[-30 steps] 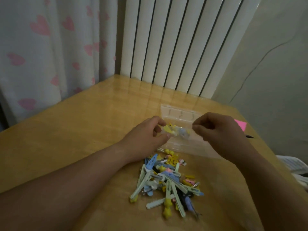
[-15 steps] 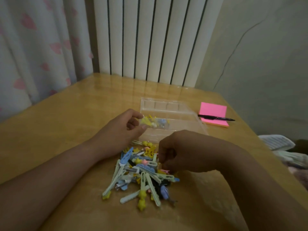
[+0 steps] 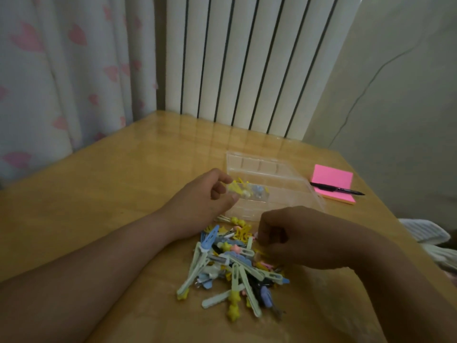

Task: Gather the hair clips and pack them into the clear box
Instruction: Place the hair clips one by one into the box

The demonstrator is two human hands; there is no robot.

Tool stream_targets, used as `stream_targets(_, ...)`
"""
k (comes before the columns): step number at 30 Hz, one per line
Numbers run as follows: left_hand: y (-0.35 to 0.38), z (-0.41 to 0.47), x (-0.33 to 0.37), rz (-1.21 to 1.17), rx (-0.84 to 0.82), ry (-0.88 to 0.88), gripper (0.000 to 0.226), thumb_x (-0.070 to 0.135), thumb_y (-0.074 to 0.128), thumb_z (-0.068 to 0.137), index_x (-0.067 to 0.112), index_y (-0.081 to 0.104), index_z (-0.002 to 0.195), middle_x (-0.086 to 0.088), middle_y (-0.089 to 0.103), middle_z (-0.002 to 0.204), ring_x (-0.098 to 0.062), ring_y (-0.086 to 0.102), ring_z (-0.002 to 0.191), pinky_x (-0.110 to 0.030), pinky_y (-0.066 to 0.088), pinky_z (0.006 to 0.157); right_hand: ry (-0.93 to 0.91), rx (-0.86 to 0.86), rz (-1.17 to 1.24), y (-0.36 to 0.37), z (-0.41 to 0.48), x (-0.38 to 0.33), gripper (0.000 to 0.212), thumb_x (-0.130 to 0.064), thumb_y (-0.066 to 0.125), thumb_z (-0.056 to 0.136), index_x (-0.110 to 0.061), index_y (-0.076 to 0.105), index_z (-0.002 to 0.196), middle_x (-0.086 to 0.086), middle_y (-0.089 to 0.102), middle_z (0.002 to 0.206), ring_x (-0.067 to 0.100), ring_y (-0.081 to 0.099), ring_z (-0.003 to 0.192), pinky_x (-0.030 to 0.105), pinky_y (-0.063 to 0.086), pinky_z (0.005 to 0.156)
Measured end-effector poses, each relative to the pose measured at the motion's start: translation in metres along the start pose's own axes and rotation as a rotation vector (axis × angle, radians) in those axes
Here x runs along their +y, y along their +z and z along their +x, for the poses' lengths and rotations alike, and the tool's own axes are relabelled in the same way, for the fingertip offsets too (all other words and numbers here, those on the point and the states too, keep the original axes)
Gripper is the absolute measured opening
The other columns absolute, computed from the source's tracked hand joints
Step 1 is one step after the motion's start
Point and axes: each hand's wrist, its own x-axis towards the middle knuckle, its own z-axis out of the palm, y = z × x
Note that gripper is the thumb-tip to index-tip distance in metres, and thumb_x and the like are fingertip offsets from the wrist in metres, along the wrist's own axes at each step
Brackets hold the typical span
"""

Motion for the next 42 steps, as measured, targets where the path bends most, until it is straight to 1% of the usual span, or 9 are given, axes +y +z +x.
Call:
stream_targets(5,-0.001,0.0,-0.002,0.017,-0.009,0.007,0.04,0.05,0.065,0.099,0.031,0.057,0.134,0.005,0.06,0.112,-0.014,0.061,0.105,-0.042,0.056,0.095,-0.011,-0.01,0.002,0.001,0.001,-0.002,0.012,-0.04,0.074,0.093,-0.034,0.064,0.098,-0.011,0.067,0.091,0.004,0.062,0.081,0.022,0.051,0.069)
stream_targets(12,0.0,0.001,-0.002,0.021,-0.01,0.008,0.04,0.049,0.065,0.1,0.03,0.056,0.135,0.004,0.059,0.112,-0.017,0.061,0.105,-0.043,0.055,0.094,-0.022,-0.009,-0.004,0.003,0.005,-0.004,0.005,-0.034,0.068,0.095,-0.03,0.07,0.097,-0.008,0.069,0.089,0.007,0.065,0.08,0.031,0.058,0.075)
stream_targets(15,0.0,0.0,-0.001,0.023,-0.009,0.009,0.04,0.049,0.065,0.1,0.03,0.056,0.134,0.005,0.059,0.111,-0.015,0.06,0.105,-0.041,0.056,0.094,-0.005,0.033,-0.038,0.0,0.003,0.003,0.008,-0.036,0.064,0.098,-0.03,0.067,0.094,-0.009,0.066,0.087,0.005,0.06,0.075,0.024,0.051,0.067)
stream_targets(18,0.0,0.0,-0.001,0.016,-0.01,0.005,0.039,0.049,0.064,0.101,0.03,0.056,0.134,0.005,0.059,0.111,-0.014,0.06,0.105,-0.04,0.056,0.093,-0.003,0.142,0.123,-0.01,-0.003,0.01,0.005,-0.031,0.067,0.098,-0.03,0.066,0.093,-0.008,0.067,0.084,-0.001,0.058,0.069,0.018,0.049,0.063)
stream_targets(21,0.0,-0.001,-0.001,0.019,-0.015,0.001,0.04,0.051,0.064,0.1,0.031,0.055,0.134,0.007,0.058,0.112,-0.013,0.059,0.104,-0.039,0.055,0.092,-0.014,0.324,0.404,-0.024,-0.007,0.013,0.008,-0.022,0.07,0.098,-0.027,0.068,0.104,-0.004,0.075,0.088,0.005,0.067,0.07,0.02,0.053,0.062)
stream_targets(26,0.001,0.001,-0.001,0.029,-0.007,-0.005,0.04,0.051,0.064,0.1,0.032,0.055,0.134,0.01,0.056,0.113,-0.01,0.057,0.105,-0.038,0.055,0.093,0.173,0.544,0.408,-0.047,0.032,0.033,0.013,-0.018,0.07,0.099,-0.025,0.073,0.109,-0.006,0.077,0.084,0.007,0.072,0.075,0.024,0.054,0.067)
stream_targets(33,0.0,-0.001,0.001,0.035,-0.015,-0.013,0.042,0.056,0.062,0.099,0.035,0.054,0.135,0.014,0.056,0.114,-0.006,0.057,0.107,-0.041,0.055,0.097,0.391,0.484,0.366,-0.049,0.099,0.045,0.005,-0.009,0.078,0.091,-0.007,0.076,0.094,0.012,0.076,0.087,0.017,0.067,0.071,0.024,0.05,0.054)
stream_targets(36,-0.001,-0.001,0.002,0.037,-0.018,-0.015,0.042,0.056,0.062,0.099,0.035,0.054,0.135,0.014,0.055,0.115,-0.007,0.057,0.108,-0.043,0.054,0.098,0.405,0.447,0.296,-0.041,0.113,0.045,0.004,-0.008,0.081,0.086,-0.006,0.078,0.086,0.009,0.077,0.08,0.018,0.07,0.069,0.032,0.06,0.064)
stream_targets(42,-0.001,-0.001,0.002,0.044,-0.016,-0.011,0.043,0.056,0.063,0.099,0.034,0.055,0.135,0.015,0.056,0.115,-0.008,0.057,0.108,-0.045,0.054,0.098,0.445,0.403,0.201,-0.03,0.123,0.049,0.007,-0.017,0.082,0.086,-0.011,0.081,0.083,0.005,0.076,0.078,0.024,0.073,0.076,0.036,0.062,0.069)
